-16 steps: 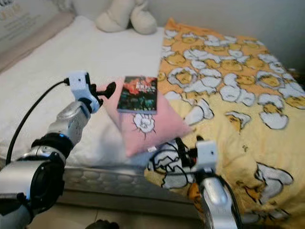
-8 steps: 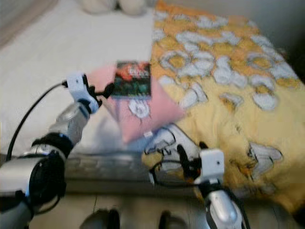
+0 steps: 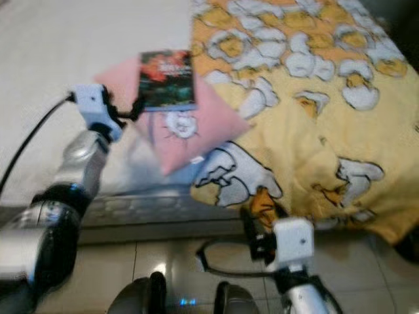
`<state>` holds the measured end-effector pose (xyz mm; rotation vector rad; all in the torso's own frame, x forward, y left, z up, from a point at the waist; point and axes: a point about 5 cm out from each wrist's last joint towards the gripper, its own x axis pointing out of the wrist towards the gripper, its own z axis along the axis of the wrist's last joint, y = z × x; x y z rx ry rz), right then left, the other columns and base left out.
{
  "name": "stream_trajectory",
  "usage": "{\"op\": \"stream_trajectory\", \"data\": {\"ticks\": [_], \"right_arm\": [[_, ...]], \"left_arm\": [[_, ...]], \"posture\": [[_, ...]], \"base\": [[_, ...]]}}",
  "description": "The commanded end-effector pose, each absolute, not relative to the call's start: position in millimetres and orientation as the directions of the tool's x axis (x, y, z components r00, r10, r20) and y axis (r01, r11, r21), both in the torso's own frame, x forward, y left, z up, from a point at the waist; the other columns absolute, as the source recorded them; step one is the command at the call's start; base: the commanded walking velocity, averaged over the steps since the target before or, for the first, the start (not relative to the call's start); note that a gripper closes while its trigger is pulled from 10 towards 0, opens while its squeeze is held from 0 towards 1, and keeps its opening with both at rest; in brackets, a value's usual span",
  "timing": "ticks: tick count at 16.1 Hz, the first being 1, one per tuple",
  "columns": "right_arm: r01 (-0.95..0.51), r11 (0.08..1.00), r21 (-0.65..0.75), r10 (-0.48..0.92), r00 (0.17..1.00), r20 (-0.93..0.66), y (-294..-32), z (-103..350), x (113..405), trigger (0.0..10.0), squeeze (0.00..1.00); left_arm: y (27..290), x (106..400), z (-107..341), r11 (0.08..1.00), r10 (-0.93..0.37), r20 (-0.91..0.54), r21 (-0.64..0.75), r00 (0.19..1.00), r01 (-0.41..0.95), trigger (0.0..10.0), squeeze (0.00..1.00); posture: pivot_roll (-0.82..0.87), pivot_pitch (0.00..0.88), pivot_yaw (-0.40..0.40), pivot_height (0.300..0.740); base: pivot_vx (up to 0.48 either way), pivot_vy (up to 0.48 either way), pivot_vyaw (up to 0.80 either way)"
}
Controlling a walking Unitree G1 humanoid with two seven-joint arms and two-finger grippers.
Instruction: Clean up the room
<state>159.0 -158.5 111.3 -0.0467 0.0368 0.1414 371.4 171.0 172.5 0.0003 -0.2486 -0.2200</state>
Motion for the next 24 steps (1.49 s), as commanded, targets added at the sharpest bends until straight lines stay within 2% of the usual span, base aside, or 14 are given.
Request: {"op": "stream_trajectory", "data": {"ticks": [1,2,4,5,7,9,11,13,14,16,24], "right_arm": [[-0.094,0.993,-0.064,0.094,0.996,-0.008,-167.0,124.4,152.3,10.0,0.00],[-0.080,0.995,-0.063,0.080,0.997,-0.004,-169.2,124.0,154.0,10.0,0.00],[-0.019,1.000,-0.011,0.019,1.000,0.000,-177.5,113.9,174.7,10.0,0.00],[-0.012,1.000,-0.001,0.012,1.000,0.000,-178.4,111.2,182.2,10.0,0.00],[-0.036,0.999,0.018,0.035,0.999,0.018,-176.2,106.2,218.0,10.0,0.00],[-0.023,0.998,0.056,0.022,1.000,0.021,-178.4,101.9,242.3,10.0,0.00],[-0.083,0.996,0.030,0.083,0.997,0.011,-169.8,96.5,245.8,10.0,0.00],[-0.137,0.990,0.015,0.138,0.990,-0.017,-161.5,86.6,244.6,10.0,0.00],[-0.149,0.989,0.016,0.149,0.989,-0.023,-159.6,83.1,246.2,10.0,0.00],[-0.152,0.988,0.019,0.152,0.988,-0.026,-158.4,78.7,250.5,10.0,0.00],[-0.149,0.989,-0.003,0.149,0.989,0.000,-167.1,75.8,267.1,10.0,0.00]], "left_arm": [[163.0,342.5,166.6,0.956,-0.292,0.265,0.068,0.919,0.285,10.0,0.00],[160.9,327.8,156.7,0.953,-0.302,0.239,0.092,0.923,0.288,10.0,0.00],[149.5,271.5,116.4,0.966,-0.243,0.130,0.119,0.961,0.228,10.0,0.00],[147.4,263.8,105.2,0.971,-0.222,0.093,0.109,0.971,0.211,10.0,0.00],[138.7,245.9,82.8,0.975,-0.199,0.051,0.115,0.979,0.192,10.0,0.00],[149.5,250.8,79.0,0.994,-0.080,0.009,0.072,0.997,0.079,10.0,0.00],[147.8,268.1,98.8,0.996,-0.063,0.048,0.073,0.997,0.060,10.0,0.00],[139.3,271.2,106.3,0.992,-0.089,0.064,0.097,0.994,0.082,10.0,0.00],[140.3,272.1,107.1,0.996,-0.072,0.067,0.049,0.995,0.069,10.0,0.00],[144.7,282.4,107.7,0.999,-0.016,0.049,0.043,0.999,0.014,10.0,0.00],[131.6,294.0,114.5,0.998,-0.045,0.063,0.038,0.997,0.043,10.0,0.00]], "posture": [[-0.19,0.170,-0.006,0.740],[-0.15,0.145,-0.006,0.740],[-0.05,0.033,-0.008,0.740],[-0.05,0.021,-0.009,0.740],[0.00,0.000,-0.008,0.740],[0.02,0.000,-0.013,0.740],[0.02,0.000,-0.020,0.740],[0.02,0.000,-0.023,0.740],[0.02,0.000,-0.020,0.740],[0.02,0.000,-0.014,0.740],[0.01,0.000,-0.005,0.740]], "base": [[0.000,0.000,0.00],[0.000,0.000,0.00],[0.000,0.000,0.00],[0.000,0.000,0.00],[0.000,0.000,0.00],[0.000,0.000,0.00],[0.000,0.000,0.00],[0.000,0.000,0.00],[0.240,0.000,0.00],[0.458,0.000,0.00],[0.466,0.000,0.00]]}}
